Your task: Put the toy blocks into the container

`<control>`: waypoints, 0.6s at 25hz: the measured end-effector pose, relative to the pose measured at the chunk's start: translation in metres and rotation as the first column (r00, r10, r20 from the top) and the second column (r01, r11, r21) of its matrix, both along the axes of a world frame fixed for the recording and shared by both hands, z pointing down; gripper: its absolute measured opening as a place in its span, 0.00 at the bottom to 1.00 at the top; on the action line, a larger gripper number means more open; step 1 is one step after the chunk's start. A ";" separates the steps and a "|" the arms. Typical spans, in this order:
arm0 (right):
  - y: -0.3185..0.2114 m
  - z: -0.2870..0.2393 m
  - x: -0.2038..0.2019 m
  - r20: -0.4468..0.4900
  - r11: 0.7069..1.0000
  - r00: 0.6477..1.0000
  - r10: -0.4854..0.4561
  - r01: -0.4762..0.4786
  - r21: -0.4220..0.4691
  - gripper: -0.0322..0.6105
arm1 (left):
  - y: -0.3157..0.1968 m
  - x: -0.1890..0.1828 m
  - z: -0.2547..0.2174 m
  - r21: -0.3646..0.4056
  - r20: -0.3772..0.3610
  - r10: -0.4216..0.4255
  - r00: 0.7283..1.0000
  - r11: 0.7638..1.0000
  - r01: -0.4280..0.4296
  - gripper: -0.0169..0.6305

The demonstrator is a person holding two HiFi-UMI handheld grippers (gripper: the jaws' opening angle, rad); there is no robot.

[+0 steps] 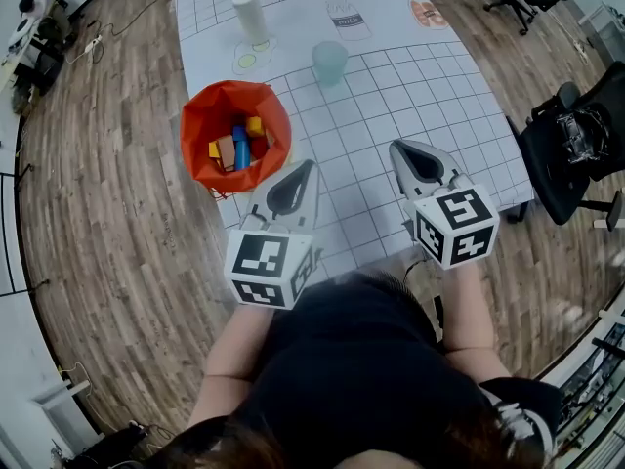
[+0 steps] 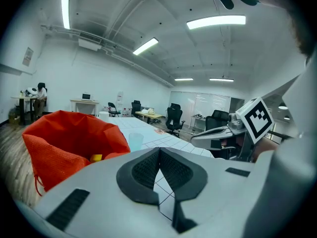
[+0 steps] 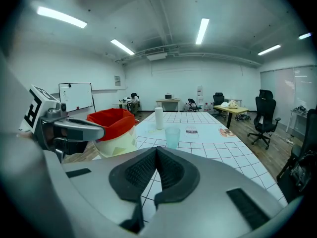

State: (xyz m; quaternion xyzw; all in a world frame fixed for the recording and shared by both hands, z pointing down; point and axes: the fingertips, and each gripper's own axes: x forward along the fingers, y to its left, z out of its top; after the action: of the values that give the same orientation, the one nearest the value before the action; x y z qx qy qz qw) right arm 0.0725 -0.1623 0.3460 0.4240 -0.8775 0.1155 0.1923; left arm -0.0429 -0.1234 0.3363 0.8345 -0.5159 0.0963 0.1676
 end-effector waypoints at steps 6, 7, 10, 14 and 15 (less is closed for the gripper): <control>0.000 -0.003 0.000 0.001 1.000 1.000 0.005 -0.005 0.006 0.07 | 0.001 -0.004 0.000 -0.002 0.003 -0.003 1.000 1.000 0.003 0.07; 0.000 -0.002 0.000 0.001 1.000 1.000 0.005 -0.005 0.006 0.07 | 0.001 -0.004 0.000 -0.002 0.003 -0.005 1.000 1.000 0.005 0.07; -0.001 -0.001 -0.001 0.000 1.000 1.000 0.002 -0.002 0.003 0.07 | 0.001 -0.005 0.000 -0.002 0.001 -0.008 1.000 1.000 0.008 0.07; -0.001 -0.002 -0.003 -0.002 1.000 1.000 -0.007 0.007 0.002 0.07 | 0.002 -0.008 -0.002 0.003 -0.004 -0.011 1.000 1.000 0.011 0.07; -0.002 -0.002 -0.004 -0.002 1.000 1.000 -0.009 0.009 0.002 0.07 | 0.003 -0.009 -0.001 0.002 -0.003 -0.012 1.000 1.000 0.012 0.07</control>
State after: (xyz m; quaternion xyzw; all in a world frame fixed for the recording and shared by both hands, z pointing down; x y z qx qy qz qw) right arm 0.0683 -0.1638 0.3443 0.4204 -0.8792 0.1136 0.1932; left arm -0.0514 -0.1208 0.3350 0.8316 -0.5209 0.0935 0.1682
